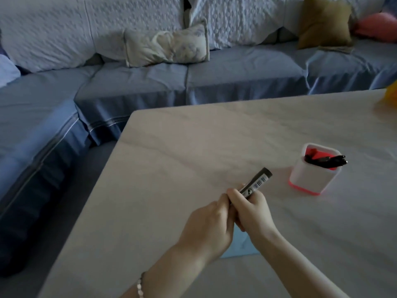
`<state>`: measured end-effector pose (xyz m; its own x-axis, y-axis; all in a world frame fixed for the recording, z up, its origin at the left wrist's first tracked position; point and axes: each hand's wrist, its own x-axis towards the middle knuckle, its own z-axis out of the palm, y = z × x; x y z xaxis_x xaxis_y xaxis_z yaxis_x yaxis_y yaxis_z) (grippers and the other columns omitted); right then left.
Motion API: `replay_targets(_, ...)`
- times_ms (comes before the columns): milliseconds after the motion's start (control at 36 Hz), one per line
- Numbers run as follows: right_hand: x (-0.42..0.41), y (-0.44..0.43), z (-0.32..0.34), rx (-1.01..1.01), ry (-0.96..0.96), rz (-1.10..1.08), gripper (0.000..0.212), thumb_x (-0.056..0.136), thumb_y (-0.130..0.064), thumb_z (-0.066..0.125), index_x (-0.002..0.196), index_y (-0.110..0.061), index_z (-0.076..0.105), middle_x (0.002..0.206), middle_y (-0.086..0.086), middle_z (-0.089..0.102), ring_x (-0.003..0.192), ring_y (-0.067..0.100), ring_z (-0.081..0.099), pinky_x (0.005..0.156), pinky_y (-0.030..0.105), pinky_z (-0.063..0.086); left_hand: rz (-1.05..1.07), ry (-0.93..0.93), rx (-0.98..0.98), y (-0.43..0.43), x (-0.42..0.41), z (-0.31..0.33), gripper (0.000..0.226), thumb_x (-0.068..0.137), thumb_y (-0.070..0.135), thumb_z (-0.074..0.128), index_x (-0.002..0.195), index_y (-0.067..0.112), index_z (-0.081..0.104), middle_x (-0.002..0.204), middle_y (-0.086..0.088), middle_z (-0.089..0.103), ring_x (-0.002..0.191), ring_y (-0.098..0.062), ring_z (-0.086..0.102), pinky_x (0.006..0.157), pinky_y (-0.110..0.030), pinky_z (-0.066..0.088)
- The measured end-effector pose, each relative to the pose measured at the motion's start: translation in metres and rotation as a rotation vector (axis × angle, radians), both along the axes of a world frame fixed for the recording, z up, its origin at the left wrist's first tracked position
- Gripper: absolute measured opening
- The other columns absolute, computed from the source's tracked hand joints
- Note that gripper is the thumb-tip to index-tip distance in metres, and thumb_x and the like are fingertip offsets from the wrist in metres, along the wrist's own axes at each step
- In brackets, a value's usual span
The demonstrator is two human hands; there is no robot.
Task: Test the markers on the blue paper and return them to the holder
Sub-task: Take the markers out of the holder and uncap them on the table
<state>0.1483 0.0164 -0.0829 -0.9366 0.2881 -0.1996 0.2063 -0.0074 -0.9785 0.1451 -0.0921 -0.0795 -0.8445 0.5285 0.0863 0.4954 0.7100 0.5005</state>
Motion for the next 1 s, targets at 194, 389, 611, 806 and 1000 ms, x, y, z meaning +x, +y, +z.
replay_targets(194,0.003,0.006,-0.013,-0.233,0.004,0.022,0.038,0.088,-0.001,0.046,0.055,-0.013,0.031,0.036,-0.004,0.031,0.029,0.01,0.025,0.032,0.015,0.02,-0.097,0.084,-0.048,-0.002,-0.005,-0.01,0.062,0.079,0.048,0.003,0.11,0.018,0.047,0.092,-0.001,0.069,0.076,-0.028,0.063,0.068,-0.04,0.048)
replay_targets(389,0.008,0.01,-0.014,-0.149,0.135,0.086,0.04,0.086,0.011,0.045,0.055,-0.01,0.03,0.037,0.002,0.031,0.024,0.01,0.024,0.029,0.013,0.021,-0.09,-0.239,0.044,-0.016,-0.003,-0.002,0.025,0.092,0.048,0.043,0.111,0.031,0.049,0.071,0.001,0.061,0.058,-0.015,0.046,0.06,-0.031,0.038)
replay_targets(611,-0.005,0.031,-0.023,-0.123,-0.1,-0.047,0.043,0.09,-0.025,0.054,0.054,-0.016,0.033,0.037,-0.007,0.031,0.035,0.008,0.027,0.039,0.015,0.025,0.314,-0.44,0.224,-0.084,-0.015,-0.035,0.019,0.098,0.017,0.038,0.113,0.023,0.028,0.088,-0.012,0.054,0.07,-0.015,0.045,0.065,-0.032,0.041)
replay_targets(806,-0.031,0.029,-0.022,0.338,-0.329,0.42,0.034,0.084,-0.031,0.063,0.061,-0.005,0.06,0.041,-0.003,0.058,0.04,0.011,0.048,0.045,0.019,0.042,0.59,-0.396,0.286,-0.119,-0.024,-0.075,0.035,0.093,0.01,0.048,0.126,0.007,0.04,0.117,-0.013,0.05,0.101,-0.025,0.056,0.088,-0.029,0.041)
replay_targets(1000,-0.078,-0.024,-0.033,0.697,-0.199,0.657,0.038,0.081,-0.041,0.064,0.094,-0.008,0.049,0.063,-0.001,0.058,0.05,0.012,0.053,0.049,0.024,0.041,0.749,-0.237,0.236,-0.118,-0.048,-0.087,0.025,0.091,0.013,0.053,0.109,-0.005,0.056,0.103,-0.024,0.056,0.102,-0.036,0.053,0.085,-0.031,0.037)
